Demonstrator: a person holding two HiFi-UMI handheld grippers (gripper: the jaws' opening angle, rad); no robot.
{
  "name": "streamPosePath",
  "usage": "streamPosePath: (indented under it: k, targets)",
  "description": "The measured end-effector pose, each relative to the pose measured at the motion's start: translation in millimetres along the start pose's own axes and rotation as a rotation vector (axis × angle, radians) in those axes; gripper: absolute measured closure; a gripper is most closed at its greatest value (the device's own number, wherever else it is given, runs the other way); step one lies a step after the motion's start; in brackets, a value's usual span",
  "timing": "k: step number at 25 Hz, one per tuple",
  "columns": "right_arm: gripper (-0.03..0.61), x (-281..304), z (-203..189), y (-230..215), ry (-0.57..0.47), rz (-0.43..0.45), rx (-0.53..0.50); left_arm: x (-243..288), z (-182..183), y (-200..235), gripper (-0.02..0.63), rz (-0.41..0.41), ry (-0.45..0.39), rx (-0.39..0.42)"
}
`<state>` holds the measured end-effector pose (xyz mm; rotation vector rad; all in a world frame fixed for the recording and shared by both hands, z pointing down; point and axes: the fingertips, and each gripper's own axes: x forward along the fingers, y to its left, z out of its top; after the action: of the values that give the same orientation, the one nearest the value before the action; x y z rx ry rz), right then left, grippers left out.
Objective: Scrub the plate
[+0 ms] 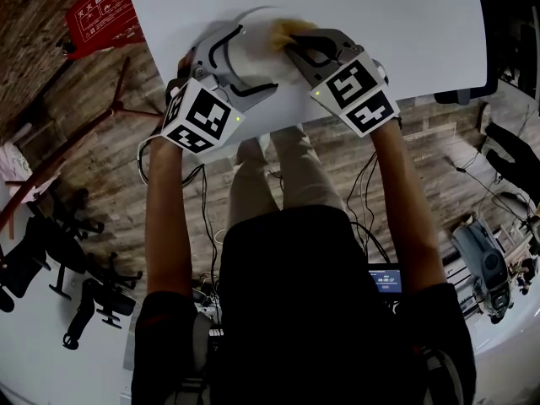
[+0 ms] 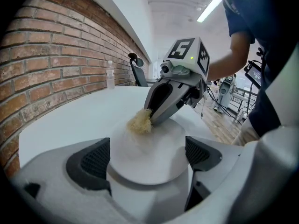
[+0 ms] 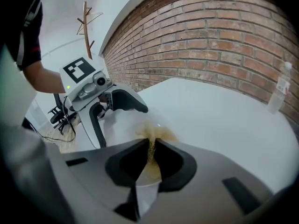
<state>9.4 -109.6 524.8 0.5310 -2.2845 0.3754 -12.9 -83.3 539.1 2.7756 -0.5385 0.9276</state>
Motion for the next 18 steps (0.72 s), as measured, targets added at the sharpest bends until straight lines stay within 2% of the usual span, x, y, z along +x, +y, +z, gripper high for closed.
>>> streamPosePath:
  k: [5,18]
  targets:
    - [0.525,0,6,-11,-0.026,-0.013,0.044,0,0,1,0.132,-0.001,0.000,0.001]
    - [0.525,5,11,-14,-0.016,-0.036,0.042,0,0,0,0.132,0.000,0.000,0.003]
